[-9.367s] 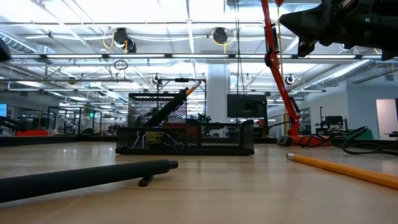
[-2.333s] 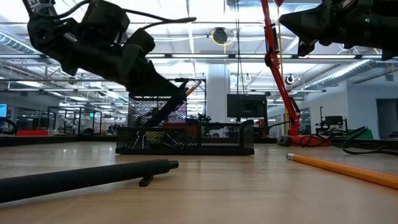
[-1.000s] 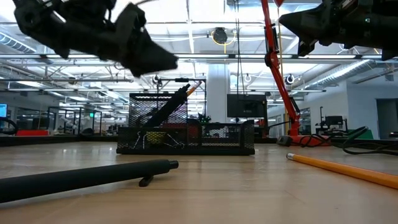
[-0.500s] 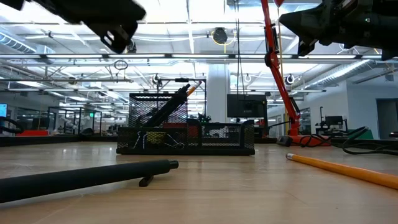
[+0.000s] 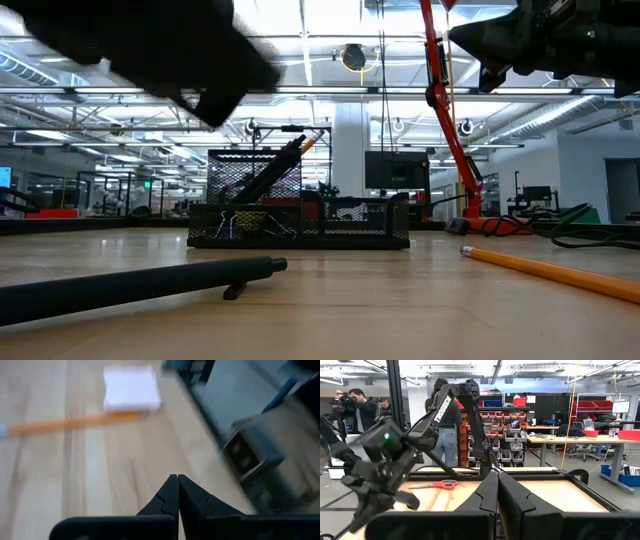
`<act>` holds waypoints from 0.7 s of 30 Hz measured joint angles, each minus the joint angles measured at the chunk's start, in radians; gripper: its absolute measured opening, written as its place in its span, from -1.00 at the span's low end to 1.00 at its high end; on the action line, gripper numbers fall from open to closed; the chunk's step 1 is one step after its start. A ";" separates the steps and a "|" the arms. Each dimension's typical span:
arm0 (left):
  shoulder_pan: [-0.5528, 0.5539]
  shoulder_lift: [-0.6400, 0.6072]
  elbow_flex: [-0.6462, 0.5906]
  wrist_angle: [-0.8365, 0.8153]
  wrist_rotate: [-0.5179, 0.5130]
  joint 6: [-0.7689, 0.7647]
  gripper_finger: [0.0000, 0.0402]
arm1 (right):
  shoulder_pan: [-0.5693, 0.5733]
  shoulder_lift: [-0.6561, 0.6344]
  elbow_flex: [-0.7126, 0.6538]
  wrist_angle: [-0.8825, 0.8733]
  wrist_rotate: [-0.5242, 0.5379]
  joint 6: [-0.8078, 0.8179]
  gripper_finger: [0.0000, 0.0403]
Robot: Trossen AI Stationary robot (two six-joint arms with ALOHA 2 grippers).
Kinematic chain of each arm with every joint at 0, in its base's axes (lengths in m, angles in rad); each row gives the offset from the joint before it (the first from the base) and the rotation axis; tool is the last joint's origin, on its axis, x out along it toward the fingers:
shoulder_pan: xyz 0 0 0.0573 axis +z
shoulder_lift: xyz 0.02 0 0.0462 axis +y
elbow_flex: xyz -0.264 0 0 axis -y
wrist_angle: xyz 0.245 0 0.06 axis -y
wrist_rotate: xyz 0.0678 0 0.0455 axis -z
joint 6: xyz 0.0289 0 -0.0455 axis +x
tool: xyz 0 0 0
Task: Pick and place office supplies into organizer
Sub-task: Put the black pen into the mesh desk organizer
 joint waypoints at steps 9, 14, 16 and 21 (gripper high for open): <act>0.028 0.090 0.031 -0.084 0.038 -0.178 -0.97 | 0.000 0.000 0.000 -0.004 0.000 0.000 -0.98; 0.034 0.092 0.032 -0.141 0.030 -0.217 -0.98 | 0.000 0.000 0.000 0.000 0.000 0.000 -0.98; 0.035 0.088 0.033 -0.184 0.010 -0.243 -0.97 | 0.000 0.000 0.000 0.000 0.000 0.000 -0.98; 0.032 0.086 0.037 -0.292 -0.027 -0.304 -0.98 | 0.000 0.000 0.000 0.000 0.000 0.000 -0.98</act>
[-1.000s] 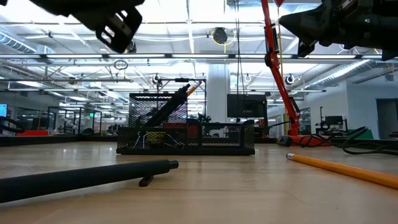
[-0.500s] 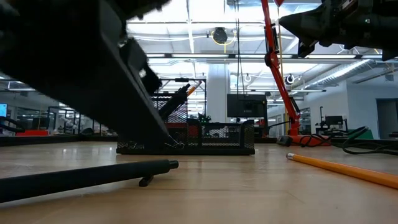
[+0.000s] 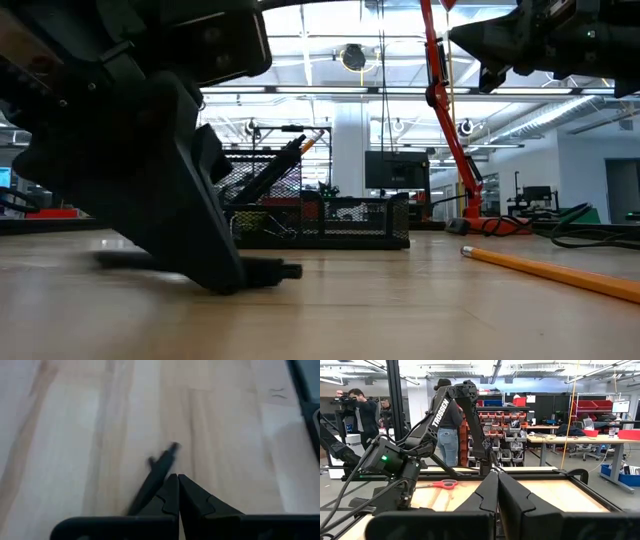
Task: Pick and place office supplies into organizer
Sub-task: Put the black pen into the mesh desk organizer
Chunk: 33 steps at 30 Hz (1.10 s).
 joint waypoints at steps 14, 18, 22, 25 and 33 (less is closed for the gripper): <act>-0.024 -0.008 -0.009 0.046 -0.040 0.121 -0.97 | 0.000 0.000 0.000 0.000 0.000 0.004 -0.98; -0.039 -0.039 0.022 -0.004 -0.016 0.241 -0.97 | 0.000 0.000 0.000 0.000 0.000 0.004 -0.98; -0.031 -0.061 0.138 -0.230 -0.070 0.233 -0.88 | 0.000 0.000 0.000 0.000 0.000 0.004 -0.98; -0.014 -0.054 0.209 -0.383 -0.109 0.271 -0.81 | 0.000 0.000 0.000 0.000 0.000 0.004 -0.98; 0.011 -0.051 0.235 -0.415 -0.028 0.471 -0.44 | 0.000 0.000 0.000 0.000 0.000 0.004 -0.98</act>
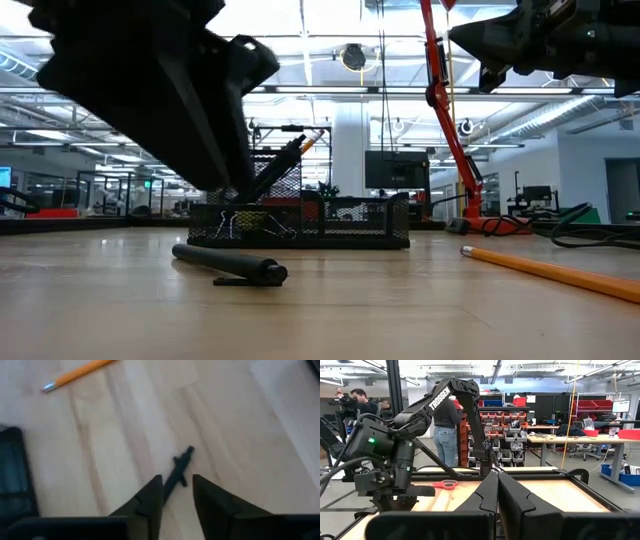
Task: Pick and place office supplies into organizer
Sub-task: Put the black pen into the mesh desk organizer
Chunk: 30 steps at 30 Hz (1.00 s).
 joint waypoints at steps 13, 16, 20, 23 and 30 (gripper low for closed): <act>0.060 0.070 -0.001 -0.011 0.101 0.161 0.16 | 0.000 0.000 0.000 0.000 0.000 -0.003 -0.98; 0.079 0.099 0.005 -0.022 0.120 0.176 0.15 | 0.000 0.000 0.000 0.000 0.000 -0.004 -0.98; 0.095 0.126 0.005 -0.026 0.158 0.189 0.03 | 0.000 0.000 0.000 0.000 0.000 -0.004 -0.98; 0.105 0.128 0.004 -0.025 0.198 0.189 -0.15 | 0.000 0.000 0.000 0.000 0.000 -0.006 -0.98; 0.107 0.130 0.003 -0.025 0.224 0.183 -0.67 | 0.000 0.000 0.000 -0.001 0.000 -0.007 -0.98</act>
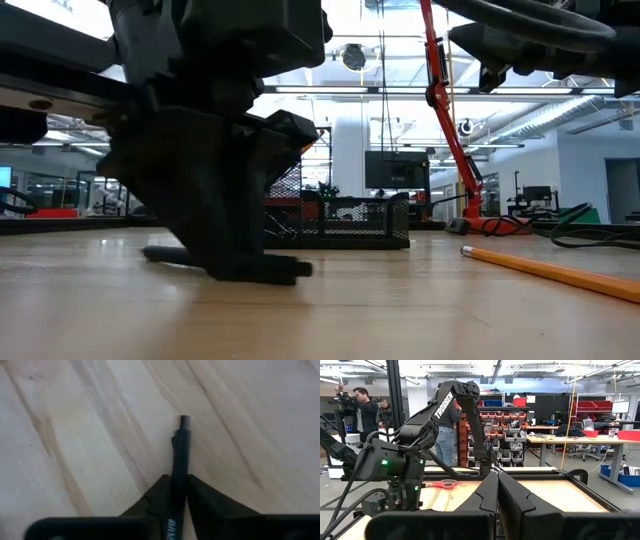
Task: Pick and place office supplies into organizer
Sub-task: Put the black pen into the mesh desk organizer
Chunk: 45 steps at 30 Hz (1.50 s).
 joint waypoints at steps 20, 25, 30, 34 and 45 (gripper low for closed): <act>-0.018 -0.121 -0.008 0.123 -0.085 0.037 -0.84 | 0.000 0.000 0.000 0.000 0.000 0.003 -0.98; -0.008 -0.188 -0.008 0.138 -0.159 0.099 -0.84 | 0.000 0.000 0.000 0.000 0.000 0.003 -0.98; 0.029 -0.272 -0.015 0.130 -0.214 0.178 -0.83 | 0.000 0.000 0.000 0.001 0.000 0.003 -0.98; 0.086 -0.376 -0.075 0.197 -0.212 0.209 -0.86 | 0.000 0.000 0.000 0.000 0.000 0.011 -0.98; 0.212 -0.696 -0.541 0.850 -0.129 0.206 -0.84 | 0.000 0.000 0.000 -0.001 0.000 0.004 -0.98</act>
